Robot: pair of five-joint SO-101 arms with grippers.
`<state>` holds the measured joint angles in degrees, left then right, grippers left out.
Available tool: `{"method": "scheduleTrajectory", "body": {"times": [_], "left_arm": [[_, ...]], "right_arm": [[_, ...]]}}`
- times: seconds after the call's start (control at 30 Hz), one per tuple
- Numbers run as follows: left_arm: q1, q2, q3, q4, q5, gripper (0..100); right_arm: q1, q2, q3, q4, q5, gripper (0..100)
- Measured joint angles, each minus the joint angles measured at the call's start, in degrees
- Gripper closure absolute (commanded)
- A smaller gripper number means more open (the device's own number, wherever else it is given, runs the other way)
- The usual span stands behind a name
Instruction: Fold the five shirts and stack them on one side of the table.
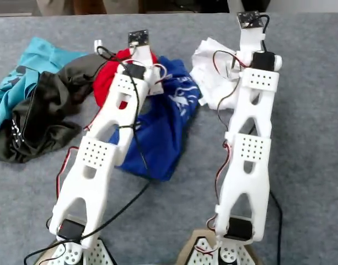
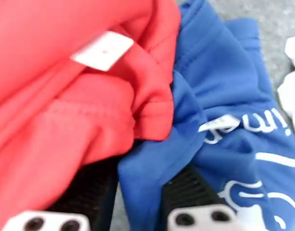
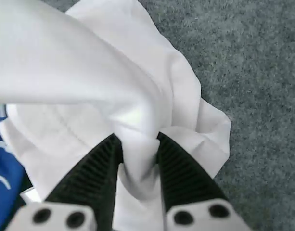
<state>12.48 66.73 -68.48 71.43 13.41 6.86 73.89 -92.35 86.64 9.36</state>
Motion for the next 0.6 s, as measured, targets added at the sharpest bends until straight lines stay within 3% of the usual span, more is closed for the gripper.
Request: {"method": "scheduleTrajectory", "body": {"times": [0.6], "left_arm": [[-33.85,-5.27,-23.82,10.64,-18.55,98]], "right_arm": [[-1.49,2.11,0.0,-0.88,0.0,99.3]]}}
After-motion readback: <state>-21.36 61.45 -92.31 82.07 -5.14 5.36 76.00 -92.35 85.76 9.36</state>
